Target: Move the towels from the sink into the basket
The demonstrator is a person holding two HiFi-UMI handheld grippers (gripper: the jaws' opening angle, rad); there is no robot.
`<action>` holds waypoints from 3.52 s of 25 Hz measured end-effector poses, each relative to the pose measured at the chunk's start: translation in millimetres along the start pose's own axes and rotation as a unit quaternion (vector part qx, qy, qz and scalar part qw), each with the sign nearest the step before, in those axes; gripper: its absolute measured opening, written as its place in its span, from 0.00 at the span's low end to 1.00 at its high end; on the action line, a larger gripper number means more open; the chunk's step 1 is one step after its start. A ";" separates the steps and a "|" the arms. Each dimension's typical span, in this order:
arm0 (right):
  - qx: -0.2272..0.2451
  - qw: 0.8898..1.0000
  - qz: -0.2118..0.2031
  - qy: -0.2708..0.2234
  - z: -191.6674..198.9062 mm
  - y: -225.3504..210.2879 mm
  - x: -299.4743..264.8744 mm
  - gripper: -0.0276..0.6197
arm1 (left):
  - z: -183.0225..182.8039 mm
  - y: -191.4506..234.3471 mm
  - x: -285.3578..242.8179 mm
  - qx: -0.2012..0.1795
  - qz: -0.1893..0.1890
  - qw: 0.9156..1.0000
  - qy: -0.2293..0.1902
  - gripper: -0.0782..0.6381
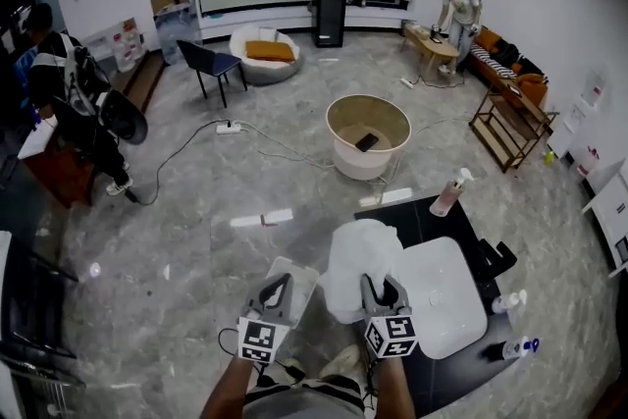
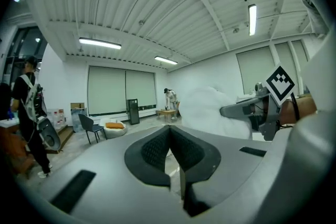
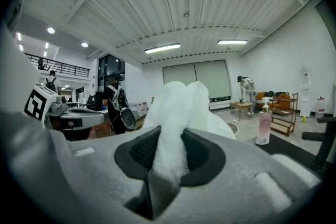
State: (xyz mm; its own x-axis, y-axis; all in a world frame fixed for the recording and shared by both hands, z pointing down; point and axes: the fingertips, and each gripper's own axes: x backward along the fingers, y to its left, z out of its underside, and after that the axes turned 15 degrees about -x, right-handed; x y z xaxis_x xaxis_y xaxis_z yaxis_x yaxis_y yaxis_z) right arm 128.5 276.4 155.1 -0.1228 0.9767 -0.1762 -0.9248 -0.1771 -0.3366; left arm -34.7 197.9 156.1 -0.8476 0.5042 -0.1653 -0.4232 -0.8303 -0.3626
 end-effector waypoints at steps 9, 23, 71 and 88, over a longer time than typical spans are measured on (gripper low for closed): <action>0.017 0.997 -0.073 0.030 23.2 94.9 -36.5 0.19 | 34.0 60.7 70.4 0.019 -0.067 0.997 0.023 0.12; 0.012 0.988 -0.110 0.107 113.6 119.0 -138.2 0.19 | 135.7 96.8 46.9 0.074 -0.094 0.990 0.073 0.12; -0.036 0.941 -0.107 0.319 691.8 -93.1 -372.9 0.20 | 700.2 -34.8 -122.3 0.255 -0.127 0.930 0.232 0.12; -0.057 0.940 -0.117 0.315 688.8 -93.6 -381.4 0.59 | 696.7 -34.4 -136.9 0.257 -0.117 0.933 0.225 0.12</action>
State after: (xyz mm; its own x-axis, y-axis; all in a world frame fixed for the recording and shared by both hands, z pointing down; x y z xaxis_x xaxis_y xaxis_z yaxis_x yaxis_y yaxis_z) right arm 13.9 4.3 890.9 0.3493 0.7305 -0.5868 -0.8516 -0.0137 -0.5240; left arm -127.1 -7.9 830.2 -0.5414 0.6386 -0.5469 -0.7753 -0.6308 0.0310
